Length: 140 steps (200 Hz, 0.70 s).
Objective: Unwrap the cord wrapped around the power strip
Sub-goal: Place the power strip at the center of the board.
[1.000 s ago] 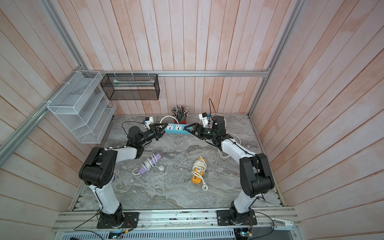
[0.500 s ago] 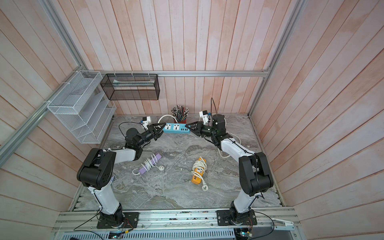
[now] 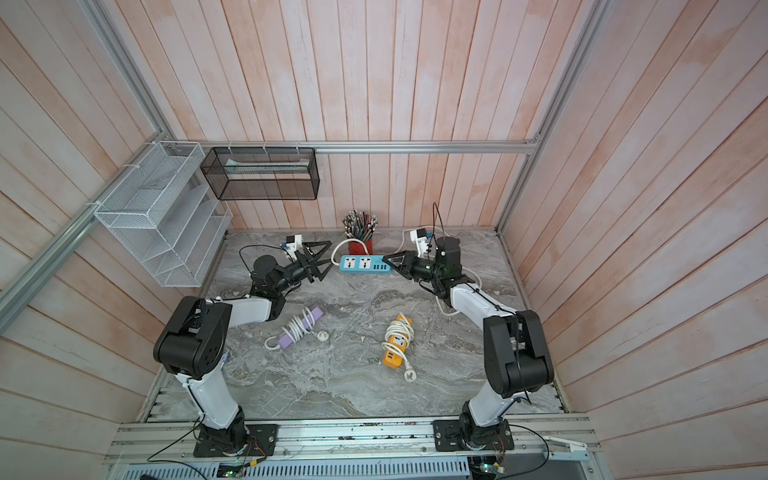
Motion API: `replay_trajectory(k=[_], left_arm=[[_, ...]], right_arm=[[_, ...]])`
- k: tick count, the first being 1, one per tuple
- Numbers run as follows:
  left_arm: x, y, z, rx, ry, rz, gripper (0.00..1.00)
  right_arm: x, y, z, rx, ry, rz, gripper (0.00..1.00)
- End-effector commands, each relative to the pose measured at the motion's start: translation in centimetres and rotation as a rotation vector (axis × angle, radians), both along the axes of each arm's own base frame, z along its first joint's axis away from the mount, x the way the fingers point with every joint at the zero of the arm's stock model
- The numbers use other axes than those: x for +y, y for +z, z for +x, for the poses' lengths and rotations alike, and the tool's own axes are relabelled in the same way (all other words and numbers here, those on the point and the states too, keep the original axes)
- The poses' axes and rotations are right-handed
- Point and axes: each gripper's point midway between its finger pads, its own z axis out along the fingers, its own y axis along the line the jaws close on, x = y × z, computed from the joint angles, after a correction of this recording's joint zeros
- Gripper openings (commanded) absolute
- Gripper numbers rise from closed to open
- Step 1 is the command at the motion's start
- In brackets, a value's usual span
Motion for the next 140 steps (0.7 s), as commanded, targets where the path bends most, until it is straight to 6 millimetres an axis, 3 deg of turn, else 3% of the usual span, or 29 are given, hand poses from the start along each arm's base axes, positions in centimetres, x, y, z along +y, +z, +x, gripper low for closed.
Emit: replay_trajectory(k=[1,56,140], left_arm=[[0.5,2.7,-0.1,-0.079,0.007,0.011,1.00],[1.7,4.0,-0.3,-0.108,0.031,0.040,1.00],[3.0,3.9,-0.5,-0.110,0.050,0.038,1.00]], right_arm=[[-2.6,-1.4,0.3,-0.023,-0.082,-0.066,0.00],[-7.9,-7.3,0.0,0.098,-0.231,-0.169,0.01],[-16.5,-16.3,-3.2,0.308,-0.526,-0.257,0.02]])
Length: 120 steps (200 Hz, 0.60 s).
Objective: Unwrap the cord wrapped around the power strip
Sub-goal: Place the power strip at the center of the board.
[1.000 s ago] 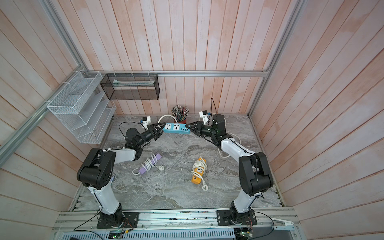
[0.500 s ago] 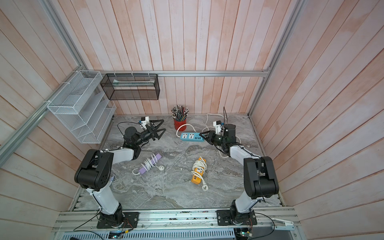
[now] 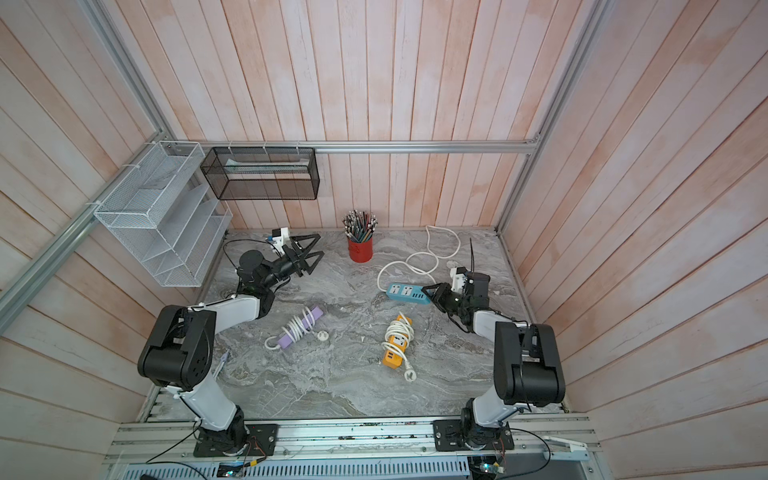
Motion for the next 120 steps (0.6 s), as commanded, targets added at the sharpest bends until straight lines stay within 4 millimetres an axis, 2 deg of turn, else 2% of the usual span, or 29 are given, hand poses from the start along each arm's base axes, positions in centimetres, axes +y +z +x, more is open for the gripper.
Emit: replay_trajectory(k=[1,37,74,94,120], left_arm=[[0.3,1.0,-0.5,-0.041,-0.006,0.006,1.00],[0.4,1.2,-0.6,-0.048,-0.004,0.000,1.00],[0.8,1.4,-0.8,-0.053,0.005,0.007,1.00],[0.9,1.6,-0.9,-0.057,0.009,0.008,1.00],[1.0,1.7,-0.9,-0.060,0.015,0.004,1.00]], right_arm=[[-3.9,-4.1,-0.8,0.089,-0.157,-0.091,0.02],[-6.9,-6.2,-0.4,0.119,-0.266,-0.126,0.03],[-9.3,-7.0,0.9,0.113,-0.360,-0.181,0.04],[-8.3,-7.0,2.0,0.099,-0.343,-0.177,0.05],[-5.6,-6.7,4.1,0.072,-0.317,-0.212,0.10]])
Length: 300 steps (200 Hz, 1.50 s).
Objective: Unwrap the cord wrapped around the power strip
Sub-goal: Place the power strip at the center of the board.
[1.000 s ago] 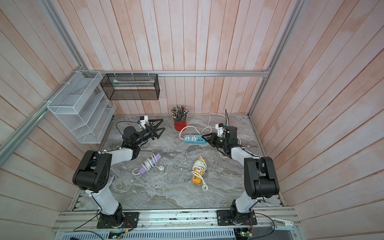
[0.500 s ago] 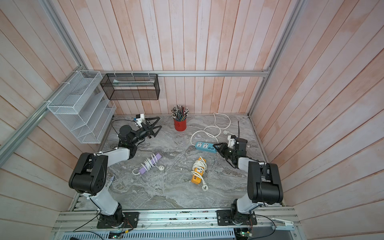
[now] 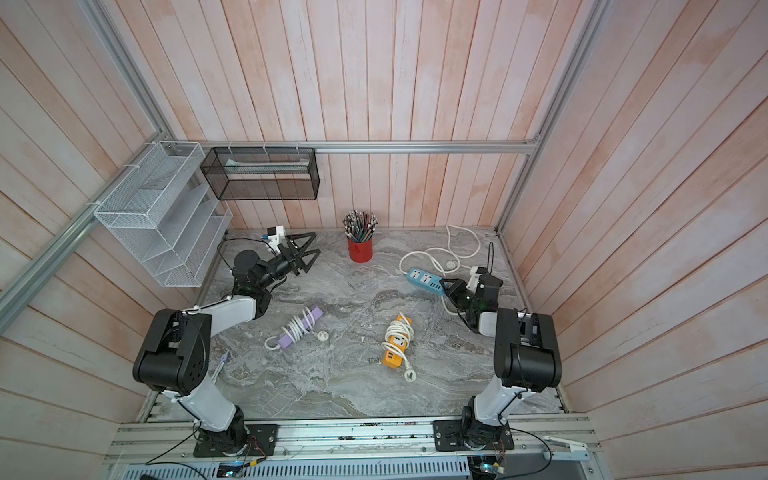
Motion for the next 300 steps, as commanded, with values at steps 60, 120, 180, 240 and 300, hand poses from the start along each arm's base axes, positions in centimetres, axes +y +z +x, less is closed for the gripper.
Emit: replay_trajectory(k=[60,120,180,240,300], left_arm=[[0.2,1.2,-0.9,-0.059,0.003,0.021,1.00],[0.3,1.4,-1.3,-0.073,0.013,0.046,1.00],[0.2,2.8,-2.4,-0.106,0.015,0.112,1.00],[-0.4,3.6,-5.0,-0.165,0.019,0.370,1.00],[1.2,3.3,-7.6,-0.183,0.084,0.535,1.00]], right_arm=[[4.1,-7.6,3.5,0.200,-0.066,-0.158,0.28],[3.9,-6.8,2.8,0.197,-0.064,-0.236,0.91],[5.9,-1.3,-1.1,0.104,0.044,-0.357,0.92],[8.4,3.0,-8.6,0.056,0.198,-0.436,0.92],[11.3,0.5,-16.7,0.237,0.327,-0.437,0.92]])
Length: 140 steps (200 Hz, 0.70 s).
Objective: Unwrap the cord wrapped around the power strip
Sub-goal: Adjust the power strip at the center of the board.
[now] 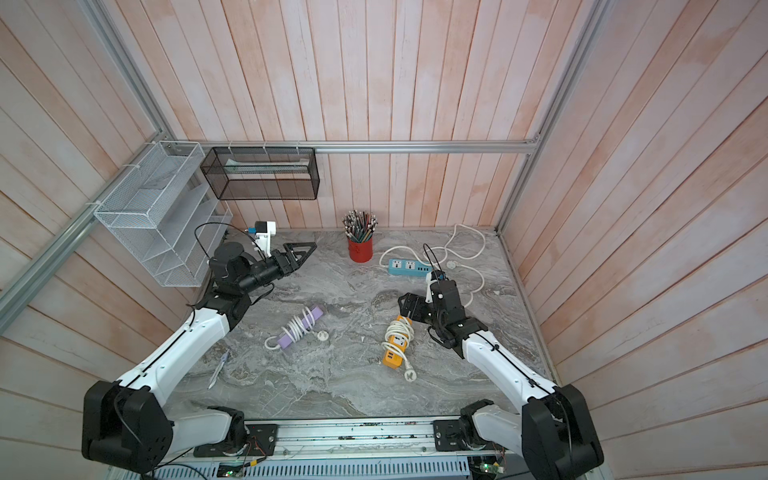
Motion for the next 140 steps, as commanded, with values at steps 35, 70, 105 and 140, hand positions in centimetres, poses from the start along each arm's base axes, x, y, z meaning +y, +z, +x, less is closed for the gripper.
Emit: replay_trajectory(k=[35,70,105,140], left_arm=[[0.9,-1.6,-1.3,0.008,0.034,0.091,1.00],[1.0,-1.5,-1.4,-0.002,0.038,0.099,1.00],[1.1,-1.5,-1.4,-0.004,0.040,0.102,1.00],[1.3,-1.5,-1.4,-0.007,0.042,0.100,1.00]], right_arm=[[-0.3,-5.4,-6.3,0.254,-0.024,-0.082,0.92],[0.8,-5.2,-6.9,0.273,-0.012,-0.084,0.92],[2.2,-5.7,-7.0,0.300,0.008,-0.074,0.93],[3.2,-6.7,-6.9,0.328,0.019,-0.067,0.93]])
